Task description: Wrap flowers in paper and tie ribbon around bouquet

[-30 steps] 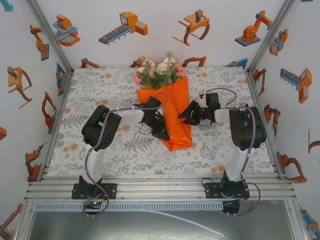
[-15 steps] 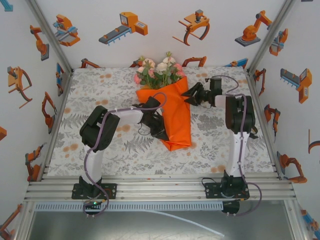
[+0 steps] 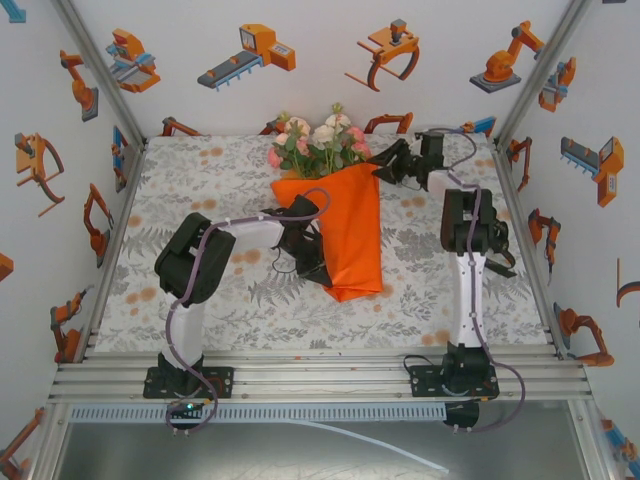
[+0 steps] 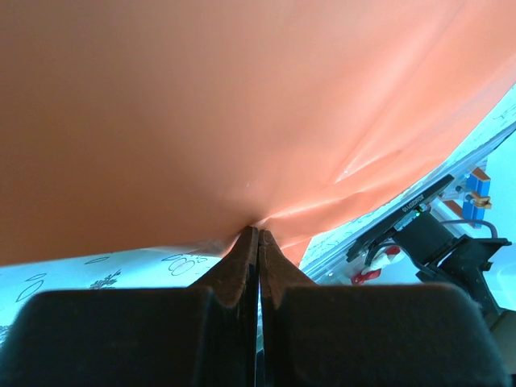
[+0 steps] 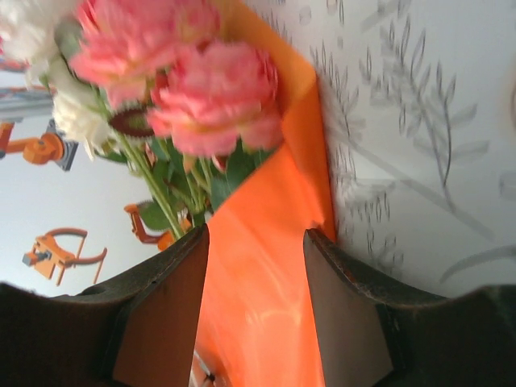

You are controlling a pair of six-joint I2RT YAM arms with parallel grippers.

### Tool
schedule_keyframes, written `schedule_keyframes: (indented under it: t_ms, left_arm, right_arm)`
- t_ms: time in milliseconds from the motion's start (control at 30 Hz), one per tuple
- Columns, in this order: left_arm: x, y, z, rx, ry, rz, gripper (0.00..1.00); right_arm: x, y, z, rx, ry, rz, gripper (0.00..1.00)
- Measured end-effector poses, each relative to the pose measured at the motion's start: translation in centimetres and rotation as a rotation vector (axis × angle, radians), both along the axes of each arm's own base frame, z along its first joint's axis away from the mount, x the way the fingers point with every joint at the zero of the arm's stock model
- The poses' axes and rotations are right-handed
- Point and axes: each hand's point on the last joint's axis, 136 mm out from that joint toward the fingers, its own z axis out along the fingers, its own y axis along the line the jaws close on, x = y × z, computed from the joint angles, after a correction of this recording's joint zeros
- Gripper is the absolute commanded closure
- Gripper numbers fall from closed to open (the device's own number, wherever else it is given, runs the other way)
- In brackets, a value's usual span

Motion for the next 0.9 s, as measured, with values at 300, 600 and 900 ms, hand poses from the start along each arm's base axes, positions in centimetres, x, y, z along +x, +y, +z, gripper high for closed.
schedule_keyframes:
  t_ms: [300, 600, 900]
  left_arm:
    - [0.0, 0.3, 0.0, 0.013, 0.006, 0.007, 0.93]
    - [0.5, 1.2, 0.0, 0.035, 0.009, 0.013, 0.95]
    - [1.4, 1.4, 0.4, 0.03, -0.05, -0.041, 0.99]
  right_arm:
    - [4.8, -0.8, 0.5, 0.013, -0.021, -0.088, 0.53]
    - [-0.2, -1.6, 2.3, -0.011, 0.082, -0.096, 0.52]
    - [-15.7, -0.8, 14.7, -0.021, -0.117, -0.018, 0.52]
